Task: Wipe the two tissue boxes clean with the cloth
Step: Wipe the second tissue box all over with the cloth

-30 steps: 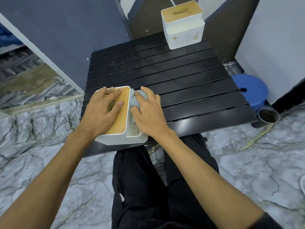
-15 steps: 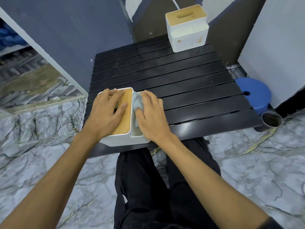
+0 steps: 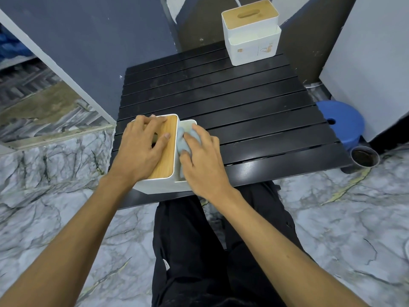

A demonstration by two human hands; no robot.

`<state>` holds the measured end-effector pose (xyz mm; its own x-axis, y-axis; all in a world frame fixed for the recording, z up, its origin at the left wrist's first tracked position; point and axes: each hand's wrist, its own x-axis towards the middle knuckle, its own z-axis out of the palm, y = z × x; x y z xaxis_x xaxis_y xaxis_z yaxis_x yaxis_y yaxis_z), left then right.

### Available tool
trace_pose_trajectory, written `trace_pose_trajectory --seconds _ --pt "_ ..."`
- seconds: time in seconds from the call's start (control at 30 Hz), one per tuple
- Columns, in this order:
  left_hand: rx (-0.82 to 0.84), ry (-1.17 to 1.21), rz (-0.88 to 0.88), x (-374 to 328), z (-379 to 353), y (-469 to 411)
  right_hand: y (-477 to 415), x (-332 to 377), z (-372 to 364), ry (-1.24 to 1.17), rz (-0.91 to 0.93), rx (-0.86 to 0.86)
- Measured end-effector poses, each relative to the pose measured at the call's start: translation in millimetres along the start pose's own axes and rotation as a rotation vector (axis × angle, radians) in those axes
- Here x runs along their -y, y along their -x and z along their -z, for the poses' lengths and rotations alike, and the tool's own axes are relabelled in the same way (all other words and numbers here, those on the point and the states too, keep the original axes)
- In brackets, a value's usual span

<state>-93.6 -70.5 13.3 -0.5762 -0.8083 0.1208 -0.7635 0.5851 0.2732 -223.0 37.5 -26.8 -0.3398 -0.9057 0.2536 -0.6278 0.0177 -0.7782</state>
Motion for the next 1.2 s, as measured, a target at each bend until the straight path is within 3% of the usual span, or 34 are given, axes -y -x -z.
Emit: trace_pose_trajectory --seconds 0.33,0.87,1.2 --pt "0.008 -0.016 0.003 -2.1 2.7 0.2 -51.1 -11.1 -4.0 0.051 -0.025 0.002" --pt "-0.007 -0.012 0.008 -1.3 1.9 -0.8 -58.3 -8.1 3.8 -0.075 -0.037 -0.01" --pt "-0.03 -0.02 0.029 -2.8 0.4 -1.6 -0.9 -2.7 -6.0 -0.079 -0.029 -0.054"
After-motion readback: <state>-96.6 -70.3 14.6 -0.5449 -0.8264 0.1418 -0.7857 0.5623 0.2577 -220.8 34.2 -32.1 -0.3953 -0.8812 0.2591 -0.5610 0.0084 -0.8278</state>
